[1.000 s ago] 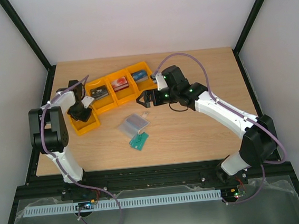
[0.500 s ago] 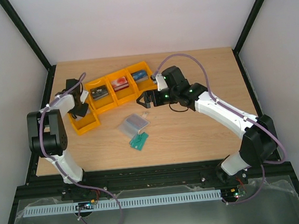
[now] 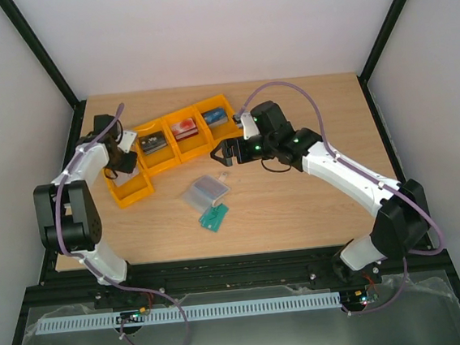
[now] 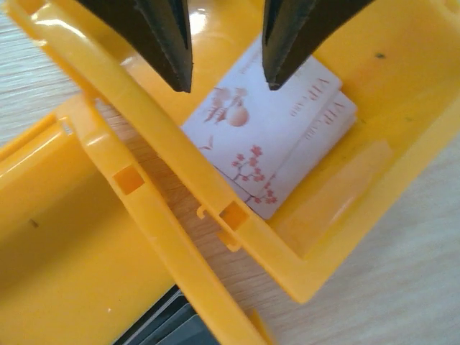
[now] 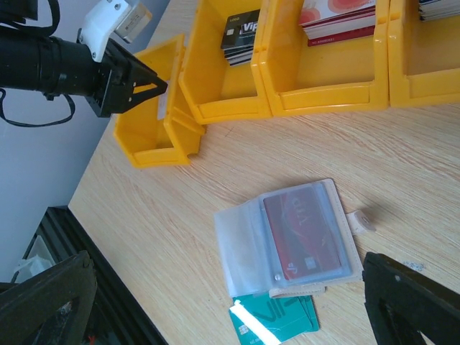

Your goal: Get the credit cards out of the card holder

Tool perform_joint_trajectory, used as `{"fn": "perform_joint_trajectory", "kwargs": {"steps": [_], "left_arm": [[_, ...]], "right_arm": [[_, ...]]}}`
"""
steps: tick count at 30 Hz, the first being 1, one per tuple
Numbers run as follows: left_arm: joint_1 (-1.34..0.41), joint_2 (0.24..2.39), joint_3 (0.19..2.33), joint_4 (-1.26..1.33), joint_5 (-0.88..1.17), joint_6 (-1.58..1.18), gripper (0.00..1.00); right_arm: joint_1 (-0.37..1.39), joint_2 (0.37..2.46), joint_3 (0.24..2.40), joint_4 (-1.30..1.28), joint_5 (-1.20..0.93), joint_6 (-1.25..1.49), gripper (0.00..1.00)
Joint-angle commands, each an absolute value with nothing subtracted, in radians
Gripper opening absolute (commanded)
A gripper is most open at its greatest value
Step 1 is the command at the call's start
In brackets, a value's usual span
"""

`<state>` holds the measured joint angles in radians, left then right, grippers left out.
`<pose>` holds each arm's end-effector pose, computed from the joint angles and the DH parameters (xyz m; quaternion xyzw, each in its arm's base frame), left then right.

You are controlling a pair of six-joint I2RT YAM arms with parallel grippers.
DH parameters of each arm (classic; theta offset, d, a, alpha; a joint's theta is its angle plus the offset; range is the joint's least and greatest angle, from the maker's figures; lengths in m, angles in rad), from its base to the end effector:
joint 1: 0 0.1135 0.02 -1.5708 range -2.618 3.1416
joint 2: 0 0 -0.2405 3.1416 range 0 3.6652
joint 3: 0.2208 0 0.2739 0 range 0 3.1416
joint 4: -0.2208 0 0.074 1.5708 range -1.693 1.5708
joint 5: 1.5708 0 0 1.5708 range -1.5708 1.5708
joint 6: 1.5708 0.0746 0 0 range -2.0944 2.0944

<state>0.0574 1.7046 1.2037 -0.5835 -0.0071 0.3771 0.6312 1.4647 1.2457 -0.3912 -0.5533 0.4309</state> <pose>0.3841 0.0226 0.1448 0.1536 0.9583 0.0553 0.2344 0.2845 0.2565 0.2744 -0.2109 0.8362 0.4340 0.2606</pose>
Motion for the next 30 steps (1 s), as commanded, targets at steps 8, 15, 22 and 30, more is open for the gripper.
{"fn": "perform_joint_trajectory", "kwargs": {"steps": [8, 15, 22, 30], "left_arm": [[0.067, 1.753, 1.142, -0.714, 0.076, 0.243, 0.13], [0.074, 1.827, 1.134, -0.640, 0.051, 0.225, 0.10], [0.090, 1.867, 1.140, -0.556, 0.000, 0.179, 0.12], [0.090, 1.819, 1.102, -0.426, -0.117, 0.169, 0.22]], "right_arm": [[0.627, 1.426, 1.224, -0.387, -0.544, 0.432, 0.99], [0.627, 1.427, 1.226, -0.383, -0.546, 0.437, 0.99], [0.627, 1.416, 1.226, -0.393, -0.534, 0.434, 0.99], [0.627, 1.417, 1.228, -0.389, -0.535, 0.436, 0.99]]}}
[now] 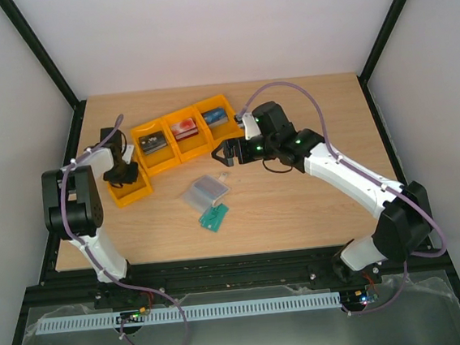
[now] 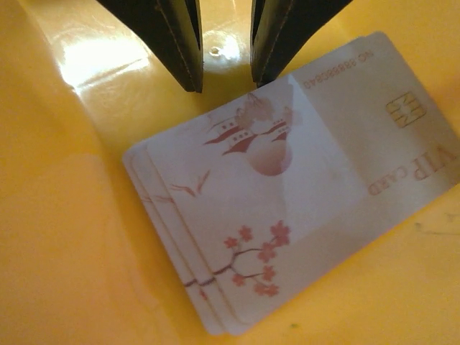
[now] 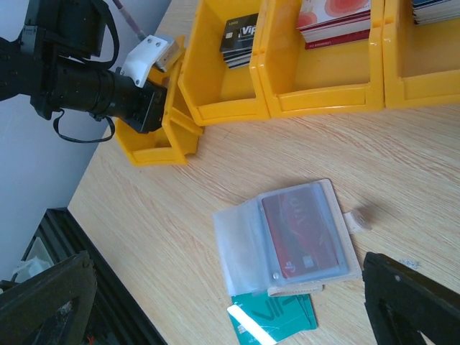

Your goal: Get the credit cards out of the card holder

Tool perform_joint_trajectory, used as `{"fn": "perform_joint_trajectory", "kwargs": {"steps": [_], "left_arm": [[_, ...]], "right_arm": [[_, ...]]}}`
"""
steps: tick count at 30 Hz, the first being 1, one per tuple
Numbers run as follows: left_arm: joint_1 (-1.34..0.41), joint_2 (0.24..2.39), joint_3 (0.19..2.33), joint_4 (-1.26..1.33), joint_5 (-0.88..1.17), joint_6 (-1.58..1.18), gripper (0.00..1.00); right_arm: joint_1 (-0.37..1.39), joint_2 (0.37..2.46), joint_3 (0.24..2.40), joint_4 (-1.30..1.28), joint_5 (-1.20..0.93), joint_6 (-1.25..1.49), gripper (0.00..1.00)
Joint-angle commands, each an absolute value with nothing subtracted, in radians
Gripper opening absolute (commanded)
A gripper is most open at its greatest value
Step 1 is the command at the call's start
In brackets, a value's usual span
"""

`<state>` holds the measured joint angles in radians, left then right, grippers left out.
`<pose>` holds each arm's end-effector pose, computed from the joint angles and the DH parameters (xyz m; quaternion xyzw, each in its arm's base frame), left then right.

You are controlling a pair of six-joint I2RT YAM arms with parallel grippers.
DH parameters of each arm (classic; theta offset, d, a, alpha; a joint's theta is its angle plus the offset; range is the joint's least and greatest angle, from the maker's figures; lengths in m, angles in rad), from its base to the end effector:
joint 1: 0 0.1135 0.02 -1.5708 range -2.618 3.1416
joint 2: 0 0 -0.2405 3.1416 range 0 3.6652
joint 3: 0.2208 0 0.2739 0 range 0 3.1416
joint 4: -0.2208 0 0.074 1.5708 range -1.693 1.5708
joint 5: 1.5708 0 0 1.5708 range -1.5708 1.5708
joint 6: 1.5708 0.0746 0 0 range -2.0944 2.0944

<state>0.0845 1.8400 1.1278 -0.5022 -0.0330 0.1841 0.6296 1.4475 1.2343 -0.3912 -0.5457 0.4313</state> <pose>0.3757 0.0343 0.0769 0.0461 0.9830 0.0398 0.1735 0.2825 0.2537 0.2760 -0.2090 0.8362 0.4322 0.2652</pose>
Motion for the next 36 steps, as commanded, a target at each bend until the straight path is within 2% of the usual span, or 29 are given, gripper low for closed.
{"fn": "perform_joint_trajectory", "kwargs": {"steps": [1, 7, 10, 16, 19, 24, 27, 29, 32, 36], "left_arm": [[0.091, 1.818, 1.102, -0.420, -0.123, 0.170, 0.22], [0.089, 1.741, 1.122, -0.462, 0.025, 0.213, 0.24], [0.089, 1.660, 1.134, -0.490, 0.102, 0.260, 0.28], [0.090, 1.516, 1.161, -0.548, 0.079, 0.303, 0.36], [0.083, 1.445, 1.180, -0.612, 0.168, 0.297, 0.42], [-0.104, 1.347, 1.059, -0.624, 0.255, 0.263, 0.52], [-0.228, 1.370, 0.991, -0.633, 0.400, 0.237, 0.63], [-0.252, 1.408, 0.988, -0.636, 0.533, 0.227, 0.74], [-0.255, 1.491, 1.011, -0.621, 0.584, 0.187, 0.85], [-0.256, 1.629, 1.003, -0.575, 0.677, 0.202, 0.86]], "right_arm": [[0.627, 1.418, 1.230, -0.390, -0.536, 0.437, 0.99], [0.627, 1.417, 1.225, -0.393, -0.532, 0.442, 0.99], [0.627, 1.425, 1.206, -0.390, -0.529, 0.455, 0.99], [0.637, 1.487, 1.146, -0.400, -0.483, 0.489, 1.00], [0.641, 1.545, 1.108, -0.397, -0.495, 0.497, 0.99], [0.641, 1.669, 1.065, -0.311, -0.616, 0.506, 0.99], [0.641, 1.726, 1.063, -0.262, -0.667, 0.526, 0.97], [0.642, 1.750, 1.055, -0.235, -0.675, 0.539, 0.96], [0.641, 1.787, 1.030, -0.196, -0.682, 0.561, 0.95], [0.643, 1.831, 0.981, -0.112, -0.723, 0.616, 0.93]]}}
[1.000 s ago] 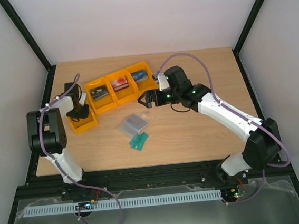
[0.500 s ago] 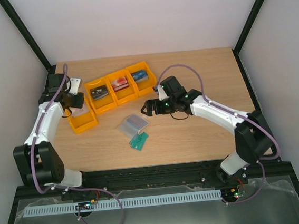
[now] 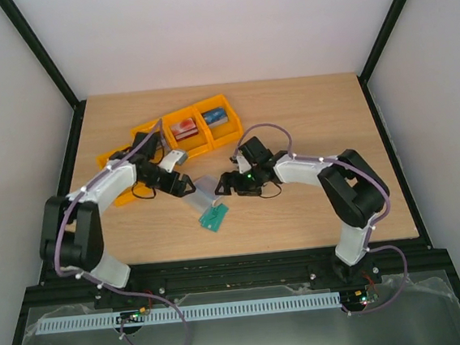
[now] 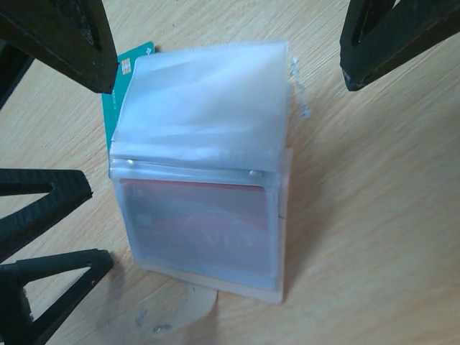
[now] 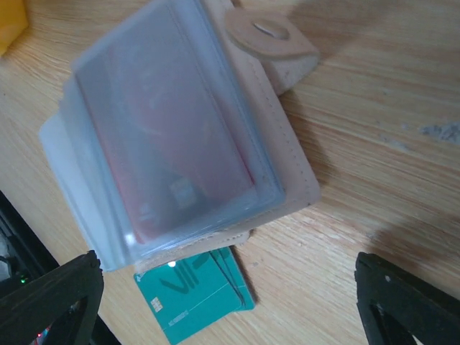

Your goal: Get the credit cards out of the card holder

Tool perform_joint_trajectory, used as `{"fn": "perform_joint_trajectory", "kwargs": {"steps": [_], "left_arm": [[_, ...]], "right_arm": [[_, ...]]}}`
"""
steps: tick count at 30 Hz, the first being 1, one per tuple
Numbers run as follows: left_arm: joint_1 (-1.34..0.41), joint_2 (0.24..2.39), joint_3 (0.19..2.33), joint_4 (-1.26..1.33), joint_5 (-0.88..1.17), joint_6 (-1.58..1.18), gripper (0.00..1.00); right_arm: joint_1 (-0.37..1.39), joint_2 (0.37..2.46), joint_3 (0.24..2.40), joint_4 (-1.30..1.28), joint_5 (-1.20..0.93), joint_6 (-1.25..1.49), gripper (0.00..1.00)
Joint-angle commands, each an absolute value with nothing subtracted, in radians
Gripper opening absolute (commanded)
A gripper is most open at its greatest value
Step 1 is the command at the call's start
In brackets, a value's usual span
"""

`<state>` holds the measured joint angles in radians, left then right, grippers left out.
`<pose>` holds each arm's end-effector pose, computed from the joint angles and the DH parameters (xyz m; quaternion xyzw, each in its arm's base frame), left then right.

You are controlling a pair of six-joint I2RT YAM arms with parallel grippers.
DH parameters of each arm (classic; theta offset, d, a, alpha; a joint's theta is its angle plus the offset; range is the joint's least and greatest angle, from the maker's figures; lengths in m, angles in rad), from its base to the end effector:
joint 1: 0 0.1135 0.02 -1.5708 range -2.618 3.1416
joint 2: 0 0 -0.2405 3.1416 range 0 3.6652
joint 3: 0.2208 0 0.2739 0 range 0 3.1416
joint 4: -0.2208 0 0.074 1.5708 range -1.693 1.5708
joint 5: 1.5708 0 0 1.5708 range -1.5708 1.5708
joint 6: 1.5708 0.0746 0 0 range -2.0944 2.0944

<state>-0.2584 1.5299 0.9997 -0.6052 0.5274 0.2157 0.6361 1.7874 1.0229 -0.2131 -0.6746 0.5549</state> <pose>0.3089 -0.1205 0.1449 0.2761 0.9031 -0.2589 0.2030 0.2780 0.2632 0.0970 -0.1333 0.8978 0.4167 0.0508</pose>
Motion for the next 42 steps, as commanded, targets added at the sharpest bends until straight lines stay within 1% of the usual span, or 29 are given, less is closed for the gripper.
{"fn": "perform_joint_trajectory", "kwargs": {"steps": [1, 4, 8, 13, 16, 18, 21, 23, 26, 27, 30, 32, 35, 39, 42], "left_arm": [[-0.256, 1.663, 1.009, -0.578, 0.692, 0.209, 0.86], [-0.257, 1.751, 1.038, -0.579, 0.708, 0.226, 0.84], [-0.261, 1.824, 1.060, -0.556, 0.671, 0.240, 0.82], [-0.306, 1.824, 1.040, -0.538, 0.692, 0.273, 0.81], [-0.333, 1.836, 1.019, -0.515, 0.707, 0.280, 0.77], [-0.342, 1.852, 1.013, -0.504, 0.702, 0.279, 0.67], [-0.342, 1.868, 1.014, -0.512, 0.712, 0.295, 0.49], [-0.342, 1.864, 1.012, -0.514, 0.740, 0.308, 0.35], [-0.342, 1.852, 1.020, -0.518, 0.753, 0.321, 0.05], [-0.342, 1.844, 1.023, -0.521, 0.749, 0.324, 0.02], [-0.341, 1.798, 1.030, -0.538, 0.733, 0.348, 0.02], [-0.341, 1.748, 1.038, -0.547, 0.689, 0.371, 0.02], [-0.341, 1.648, 1.060, -0.559, 0.619, 0.416, 0.02], [-0.341, 1.491, 1.101, -0.577, 0.571, 0.492, 0.02], [-0.344, 1.413, 1.129, -0.613, 0.577, 0.546, 0.02]], "right_arm": [[0.643, 1.838, 0.973, -0.092, -0.734, 0.625, 0.92], [0.643, 1.855, 0.963, -0.062, -0.747, 0.631, 0.91], [0.643, 1.885, 0.983, -0.052, -0.753, 0.630, 0.90], [0.643, 1.929, 1.007, -0.006, -0.798, 0.682, 0.82], [0.643, 1.938, 1.022, -0.002, -0.799, 0.686, 0.79], [0.643, 1.935, 1.019, 0.013, -0.803, 0.696, 0.78], [0.644, 1.932, 1.012, 0.026, -0.803, 0.708, 0.76], [0.645, 1.931, 1.006, 0.036, -0.804, 0.713, 0.72], [0.646, 1.922, 0.991, 0.078, -0.830, 0.735, 0.66], [0.644, 1.914, 0.988, 0.090, -0.842, 0.736, 0.66], [0.644, 1.875, 1.004, 0.077, -0.852, 0.700, 0.66], [0.637, 1.836, 1.025, 0.022, -0.853, 0.643, 0.69], [0.623, 1.742, 1.044, -0.032, -0.853, 0.526, 0.77], [0.618, 1.604, 1.083, -0.147, -0.785, 0.363, 0.92], [0.618, 1.489, 1.116, -0.241, -0.721, 0.242, 0.97]]}}
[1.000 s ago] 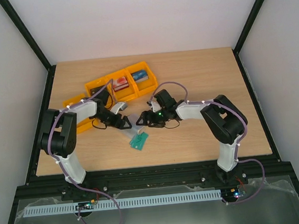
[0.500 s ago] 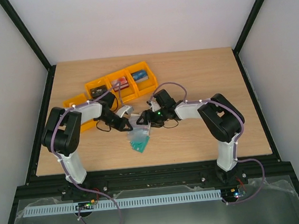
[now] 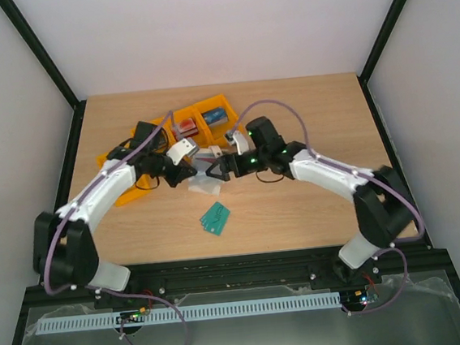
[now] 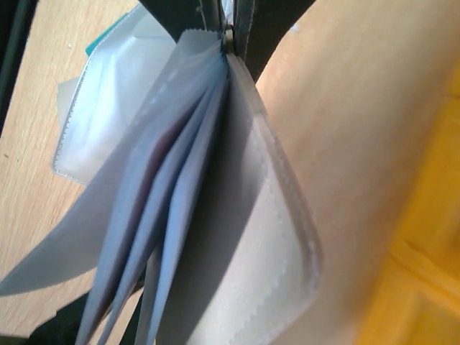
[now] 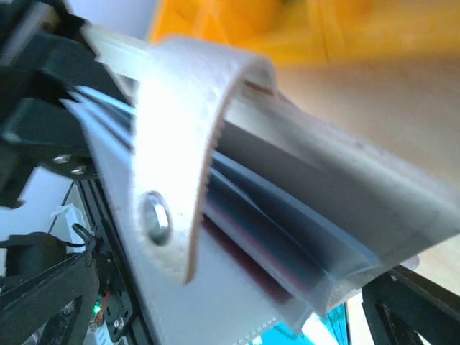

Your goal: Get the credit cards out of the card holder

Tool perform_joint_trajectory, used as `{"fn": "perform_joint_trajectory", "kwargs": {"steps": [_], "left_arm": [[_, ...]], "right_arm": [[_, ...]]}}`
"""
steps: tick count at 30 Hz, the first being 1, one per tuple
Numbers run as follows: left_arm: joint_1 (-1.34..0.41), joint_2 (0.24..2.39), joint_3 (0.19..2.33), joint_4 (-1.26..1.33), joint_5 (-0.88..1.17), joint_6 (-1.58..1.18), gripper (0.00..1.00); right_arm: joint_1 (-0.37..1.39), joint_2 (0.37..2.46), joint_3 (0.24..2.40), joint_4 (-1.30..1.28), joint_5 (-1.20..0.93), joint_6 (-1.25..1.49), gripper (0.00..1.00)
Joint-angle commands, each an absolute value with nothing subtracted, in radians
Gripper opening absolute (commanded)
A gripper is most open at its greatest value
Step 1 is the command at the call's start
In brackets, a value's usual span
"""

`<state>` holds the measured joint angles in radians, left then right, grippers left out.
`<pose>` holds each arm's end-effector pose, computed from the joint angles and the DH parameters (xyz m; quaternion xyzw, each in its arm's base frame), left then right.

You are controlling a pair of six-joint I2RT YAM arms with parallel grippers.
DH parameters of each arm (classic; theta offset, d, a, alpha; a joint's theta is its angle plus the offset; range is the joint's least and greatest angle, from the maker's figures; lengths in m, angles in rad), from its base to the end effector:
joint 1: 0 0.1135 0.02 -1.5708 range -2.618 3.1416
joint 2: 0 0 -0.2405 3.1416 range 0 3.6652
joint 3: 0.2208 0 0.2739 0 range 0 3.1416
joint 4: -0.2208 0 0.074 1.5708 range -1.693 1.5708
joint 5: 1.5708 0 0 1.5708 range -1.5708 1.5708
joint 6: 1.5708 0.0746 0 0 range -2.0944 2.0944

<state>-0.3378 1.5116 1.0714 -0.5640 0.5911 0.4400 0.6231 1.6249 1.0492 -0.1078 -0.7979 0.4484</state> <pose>0.3127 -0.1539 0.1793 0.4236 0.8190 -0.2656 0.2813 0.2836 0.2696 0.1788 -0.2387 0.8145 0.5036 0.1610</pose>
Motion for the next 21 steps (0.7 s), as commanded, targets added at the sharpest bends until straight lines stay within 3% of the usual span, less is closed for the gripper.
{"fn": "perform_joint_trajectory", "kwargs": {"steps": [1, 9, 21], "left_arm": [[-0.346, 1.408, 1.147, -0.645, 0.588, 0.556, 0.02], [-0.447, 1.363, 1.327, -0.913, 0.514, 0.561, 0.02], [-0.502, 1.298, 1.398, -1.017, 0.551, 0.600, 0.02]], "right_arm": [[0.618, 1.453, 1.126, -0.274, -0.712, 0.203, 0.98], [0.619, 1.211, 1.148, -0.276, -0.643, 0.107, 0.99], [0.670, 1.251, 1.244, -0.417, -0.648, -0.025, 0.97]]}}
